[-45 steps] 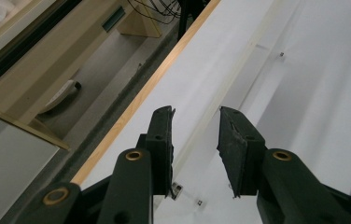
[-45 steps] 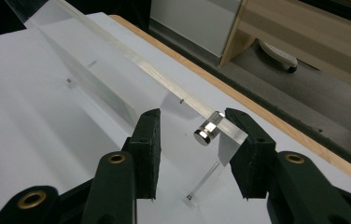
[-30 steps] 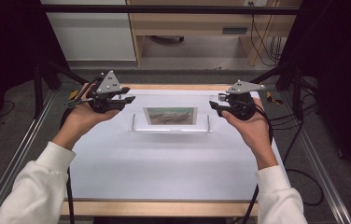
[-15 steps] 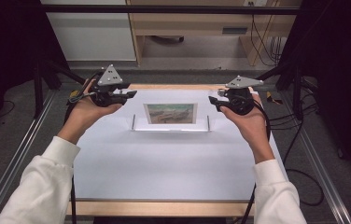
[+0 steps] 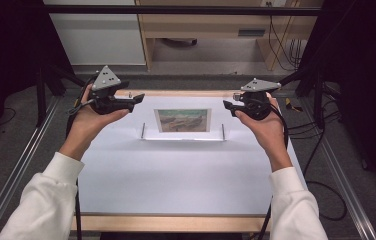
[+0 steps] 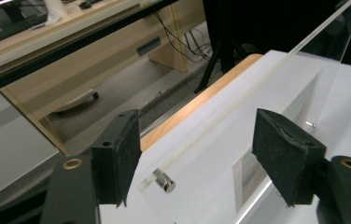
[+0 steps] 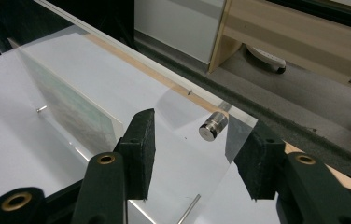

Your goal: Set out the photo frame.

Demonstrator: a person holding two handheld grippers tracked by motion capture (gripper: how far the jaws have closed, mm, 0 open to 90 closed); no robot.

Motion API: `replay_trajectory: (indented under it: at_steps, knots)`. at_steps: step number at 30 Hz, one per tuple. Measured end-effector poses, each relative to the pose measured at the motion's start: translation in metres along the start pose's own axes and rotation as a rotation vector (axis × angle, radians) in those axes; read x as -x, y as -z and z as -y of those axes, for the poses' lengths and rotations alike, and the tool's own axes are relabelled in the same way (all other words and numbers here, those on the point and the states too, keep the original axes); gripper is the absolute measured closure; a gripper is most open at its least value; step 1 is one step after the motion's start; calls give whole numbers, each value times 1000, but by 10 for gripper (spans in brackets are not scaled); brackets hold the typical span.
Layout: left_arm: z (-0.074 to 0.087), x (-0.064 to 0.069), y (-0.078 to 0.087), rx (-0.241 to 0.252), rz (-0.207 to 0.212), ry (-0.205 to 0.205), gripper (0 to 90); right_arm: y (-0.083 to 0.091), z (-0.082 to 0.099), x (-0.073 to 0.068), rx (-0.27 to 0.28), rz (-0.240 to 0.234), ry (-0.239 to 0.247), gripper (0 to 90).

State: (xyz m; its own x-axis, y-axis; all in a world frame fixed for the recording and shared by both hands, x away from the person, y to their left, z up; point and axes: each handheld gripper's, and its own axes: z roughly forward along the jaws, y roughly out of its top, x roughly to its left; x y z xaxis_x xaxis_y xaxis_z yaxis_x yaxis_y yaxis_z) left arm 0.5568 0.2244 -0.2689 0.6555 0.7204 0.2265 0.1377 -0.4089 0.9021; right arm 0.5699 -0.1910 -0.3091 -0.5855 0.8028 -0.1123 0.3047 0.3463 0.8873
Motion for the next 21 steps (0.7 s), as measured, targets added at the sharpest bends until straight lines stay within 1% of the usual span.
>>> replay_trajectory:
  at_steps: [2, 3, 4, 6, 8, 10, 11, 12, 13, 16, 17, 21]
  knots:
    - [4, -1, 5, 13, -14, 29, 258, -1, -1, 1, -1, 2, -5, 517]
    - [7, -1, 7, 9, -22, 34, 234, -2, -1, 2, -2, 2, -4, 516]
    - [9, -1, 9, 2, -23, 43, 212, -3, -1, 2, 0, 2, -13, 515]
    - [15, 0, 13, 0, -23, 58, 187, -5, -2, 4, 4, -1, -18, 514]
    - [22, 1, 17, 6, -23, 79, 172, -6, -2, 5, 8, -1, -32, 513]
    - [27, 2, 20, 1, -18, 86, 156, -8, -3, 6, 7, -2, -27, 511]
    - [31, 3, 21, -10, -18, 94, 146, -8, -3, 6, 7, -1, -26, 511]
    - [33, 3, 21, -8, -24, 85, 137, -8, -3, 6, 4, 3, -34, 510]
    - [37, 4, 21, -13, -22, 86, 135, -9, -3, 7, 4, 2, -34, 510]
    - [47, 7, 22, -30, -20, 104, 128, -11, -4, 8, 9, 0, -39, 509]
    - [51, 9, 22, -45, -13, 120, 123, -11, -4, 9, 11, -1, -40, 509]
    - [66, 11, 19, -64, -3, 141, 118, -14, -5, 11, 12, 2, -52, 506]
